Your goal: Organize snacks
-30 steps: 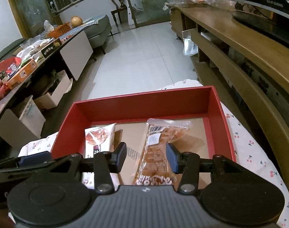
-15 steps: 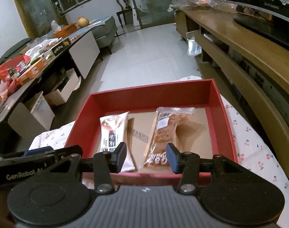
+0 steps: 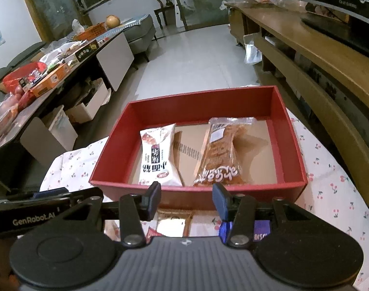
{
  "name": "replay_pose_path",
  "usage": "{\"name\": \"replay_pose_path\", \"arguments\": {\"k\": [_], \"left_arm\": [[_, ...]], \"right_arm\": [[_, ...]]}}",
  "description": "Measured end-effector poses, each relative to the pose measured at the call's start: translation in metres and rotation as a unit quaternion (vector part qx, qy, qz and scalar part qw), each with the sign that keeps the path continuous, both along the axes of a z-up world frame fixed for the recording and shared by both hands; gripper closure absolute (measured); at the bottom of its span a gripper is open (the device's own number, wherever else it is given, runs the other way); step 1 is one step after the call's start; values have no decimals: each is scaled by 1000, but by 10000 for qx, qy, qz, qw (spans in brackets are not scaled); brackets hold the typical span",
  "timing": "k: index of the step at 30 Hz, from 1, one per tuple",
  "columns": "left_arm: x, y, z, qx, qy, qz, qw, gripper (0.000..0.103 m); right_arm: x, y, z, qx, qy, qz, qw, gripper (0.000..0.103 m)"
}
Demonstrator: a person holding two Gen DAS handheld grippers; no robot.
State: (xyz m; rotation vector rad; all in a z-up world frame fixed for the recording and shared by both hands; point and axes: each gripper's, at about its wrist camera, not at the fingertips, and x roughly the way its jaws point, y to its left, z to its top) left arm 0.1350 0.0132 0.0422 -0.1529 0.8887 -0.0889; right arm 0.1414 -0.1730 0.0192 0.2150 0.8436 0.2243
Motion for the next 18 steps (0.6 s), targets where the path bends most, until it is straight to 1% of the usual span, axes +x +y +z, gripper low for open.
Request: {"name": "replay_pose_path", "arguments": {"k": [9, 12, 18], "left_arm": [[-13, 23, -13, -68, 281, 226, 9993, 23], [-15, 30, -19, -200, 445, 341, 9982, 23], [-5, 32, -36, -295, 761, 547, 9952, 21]], "right_arm": [[-15, 2, -3, -28, 148, 88, 9998, 50], [-18, 4, -5, -72, 189, 153, 9997, 50], [-20, 4, -3, -23, 173, 196, 9997, 49]]}}
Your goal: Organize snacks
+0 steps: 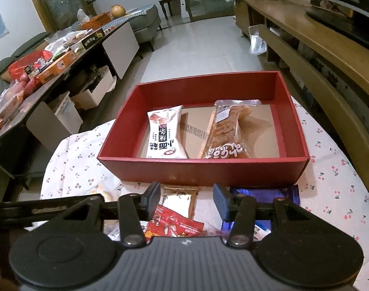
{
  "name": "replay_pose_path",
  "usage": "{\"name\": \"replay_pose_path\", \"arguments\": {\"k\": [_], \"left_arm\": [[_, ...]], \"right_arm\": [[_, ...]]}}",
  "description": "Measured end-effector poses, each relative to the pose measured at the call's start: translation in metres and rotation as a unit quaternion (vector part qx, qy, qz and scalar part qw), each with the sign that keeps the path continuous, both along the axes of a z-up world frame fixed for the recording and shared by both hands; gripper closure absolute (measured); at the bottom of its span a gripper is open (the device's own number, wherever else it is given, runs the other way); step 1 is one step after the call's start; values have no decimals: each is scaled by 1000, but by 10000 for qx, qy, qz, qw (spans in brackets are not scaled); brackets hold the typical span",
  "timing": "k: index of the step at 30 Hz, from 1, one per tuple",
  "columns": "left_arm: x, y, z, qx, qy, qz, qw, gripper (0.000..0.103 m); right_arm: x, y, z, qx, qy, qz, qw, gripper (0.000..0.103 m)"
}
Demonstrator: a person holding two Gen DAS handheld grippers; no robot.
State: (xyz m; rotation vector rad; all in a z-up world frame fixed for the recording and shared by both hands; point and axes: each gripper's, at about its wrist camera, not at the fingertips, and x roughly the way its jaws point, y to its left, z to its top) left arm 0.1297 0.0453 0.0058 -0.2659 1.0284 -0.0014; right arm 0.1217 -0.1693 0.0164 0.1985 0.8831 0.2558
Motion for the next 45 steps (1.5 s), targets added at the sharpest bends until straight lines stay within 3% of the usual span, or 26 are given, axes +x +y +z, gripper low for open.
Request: {"name": "replay_pose_path", "arguments": {"k": [7, 11, 14, 16, 18, 23, 31, 38, 41, 45], "left_arm": [[20, -4, -19, 142, 251, 213, 9994, 9], [28, -6, -30, 291, 424, 294, 9982, 7], [25, -5, -35, 394, 483, 293, 9976, 13], [22, -6, -32, 441, 458, 203, 9978, 29], [17, -5, -29, 453, 450, 116, 9979, 36], [7, -7, -26, 482, 474, -93, 9977, 38], [-5, -16, -10, 220, 301, -468, 9982, 39], [-10, -23, -5, 94, 259, -687, 9973, 39], [-11, -23, -5, 63, 264, -724, 9970, 39], [-10, -23, -6, 27, 295, -749, 9968, 39]], "right_arm": [[0, -3, -3, -44, 59, 88, 9999, 48], [3, -1, -6, -69, 146, 112, 9998, 48], [3, 2, -9, -133, 219, 172, 9995, 48], [4, 2, -11, -143, 289, 179, 9993, 48], [3, 1, -13, -182, 359, 147, 9991, 48], [-1, -13, -15, -231, 504, -157, 9983, 48], [-22, -44, -26, -122, 874, -719, 9935, 48], [-22, -45, -37, -125, 1065, -829, 9908, 44], [-25, -40, -32, -64, 941, -723, 9929, 44], [-27, -16, -35, -418, 925, -540, 9934, 44]]}}
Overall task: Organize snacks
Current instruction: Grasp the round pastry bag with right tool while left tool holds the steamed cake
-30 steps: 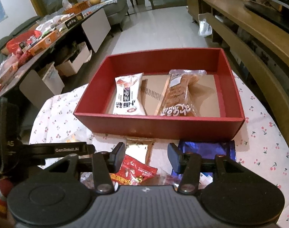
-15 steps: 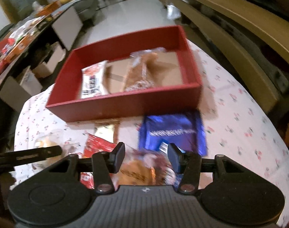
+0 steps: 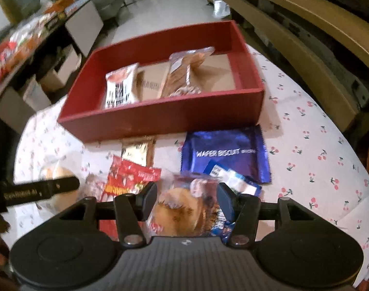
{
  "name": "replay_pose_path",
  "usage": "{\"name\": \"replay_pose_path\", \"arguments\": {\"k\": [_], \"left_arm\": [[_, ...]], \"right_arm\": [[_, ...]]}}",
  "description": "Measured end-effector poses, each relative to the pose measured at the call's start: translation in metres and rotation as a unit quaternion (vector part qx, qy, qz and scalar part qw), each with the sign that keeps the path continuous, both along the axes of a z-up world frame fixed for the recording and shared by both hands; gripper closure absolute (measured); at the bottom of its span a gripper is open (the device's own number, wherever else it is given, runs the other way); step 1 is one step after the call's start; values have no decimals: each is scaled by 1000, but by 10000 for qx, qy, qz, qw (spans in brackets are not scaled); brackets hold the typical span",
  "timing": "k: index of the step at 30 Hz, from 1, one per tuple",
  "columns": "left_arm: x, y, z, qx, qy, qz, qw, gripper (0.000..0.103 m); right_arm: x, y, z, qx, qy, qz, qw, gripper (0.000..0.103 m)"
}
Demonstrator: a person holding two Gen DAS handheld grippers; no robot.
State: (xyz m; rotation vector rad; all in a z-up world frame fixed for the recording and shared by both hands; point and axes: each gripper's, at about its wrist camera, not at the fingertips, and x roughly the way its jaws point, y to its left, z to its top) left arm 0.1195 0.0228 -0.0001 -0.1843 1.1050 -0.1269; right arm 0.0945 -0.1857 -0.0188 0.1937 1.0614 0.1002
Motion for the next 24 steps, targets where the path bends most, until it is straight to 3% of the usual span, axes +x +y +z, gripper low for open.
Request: {"name": "replay_pose_path", "arguments": {"k": [4, 7, 10, 22, 24], "left_arm": [[0, -3, -3, 20, 56, -27, 10000, 39], [-1, -7, -8, 65, 108, -86, 9999, 39], [-1, -10, -8, 116, 90, -129, 9998, 39], [-6, -12, -5, 44, 82, -225, 9997, 39], [-6, -12, -4, 32, 74, -243, 9997, 39]], "right_arm": [[0, 25, -9, -359, 70, 331, 9988, 43], [3, 41, -18, -802, 73, 551, 9952, 37], [4, 43, -20, -893, 67, 653, 9938, 37], [-7, 28, -6, -765, -110, 627, 9950, 70], [-9, 26, -4, -774, -164, 615, 9950, 70]]}}
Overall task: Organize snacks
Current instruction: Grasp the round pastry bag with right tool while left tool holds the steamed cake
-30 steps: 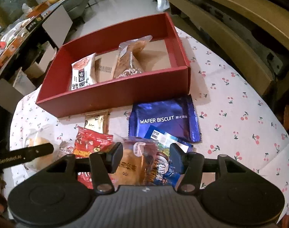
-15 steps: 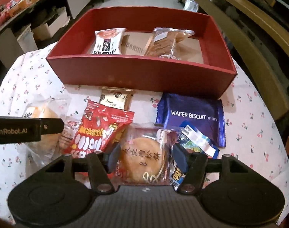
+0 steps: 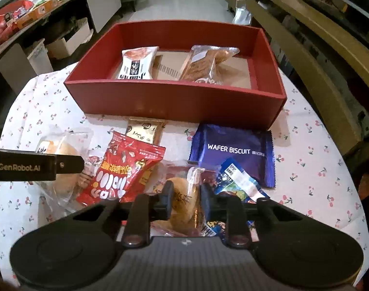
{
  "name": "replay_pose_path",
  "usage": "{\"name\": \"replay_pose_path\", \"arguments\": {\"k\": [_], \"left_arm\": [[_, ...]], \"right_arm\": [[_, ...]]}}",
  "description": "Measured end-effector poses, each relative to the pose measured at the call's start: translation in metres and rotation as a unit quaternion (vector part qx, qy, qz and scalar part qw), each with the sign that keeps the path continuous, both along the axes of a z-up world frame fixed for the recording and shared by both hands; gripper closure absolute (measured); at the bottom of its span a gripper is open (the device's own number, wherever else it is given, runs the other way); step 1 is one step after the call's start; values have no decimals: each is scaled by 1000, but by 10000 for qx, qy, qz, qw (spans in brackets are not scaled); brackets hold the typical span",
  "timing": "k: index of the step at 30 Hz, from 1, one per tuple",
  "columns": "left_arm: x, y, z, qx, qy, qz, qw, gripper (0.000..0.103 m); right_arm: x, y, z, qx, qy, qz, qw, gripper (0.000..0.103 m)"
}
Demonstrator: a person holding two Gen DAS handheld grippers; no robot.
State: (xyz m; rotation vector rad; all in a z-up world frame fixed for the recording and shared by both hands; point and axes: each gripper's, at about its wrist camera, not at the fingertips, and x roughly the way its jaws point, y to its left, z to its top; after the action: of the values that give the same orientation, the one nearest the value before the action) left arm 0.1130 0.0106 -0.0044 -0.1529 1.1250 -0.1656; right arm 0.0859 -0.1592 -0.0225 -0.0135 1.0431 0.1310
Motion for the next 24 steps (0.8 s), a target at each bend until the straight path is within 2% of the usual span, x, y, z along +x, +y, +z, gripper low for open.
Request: {"name": "replay_pose_path", "arguments": {"k": [8, 20, 24], "left_arm": [[-2, 0, 2, -54, -22, -55, 10000, 39], [-4, -3, 7, -138, -75, -215, 9996, 39], [-5, -5, 5, -118, -50, -220, 9997, 38]], "right_arm": [[-8, -7, 7, 114, -89, -61, 9999, 71], [-23, -33, 14, 604, -82, -344, 9975, 71], [-19, -34, 8, 786, 83, -428, 9960, 70]]}}
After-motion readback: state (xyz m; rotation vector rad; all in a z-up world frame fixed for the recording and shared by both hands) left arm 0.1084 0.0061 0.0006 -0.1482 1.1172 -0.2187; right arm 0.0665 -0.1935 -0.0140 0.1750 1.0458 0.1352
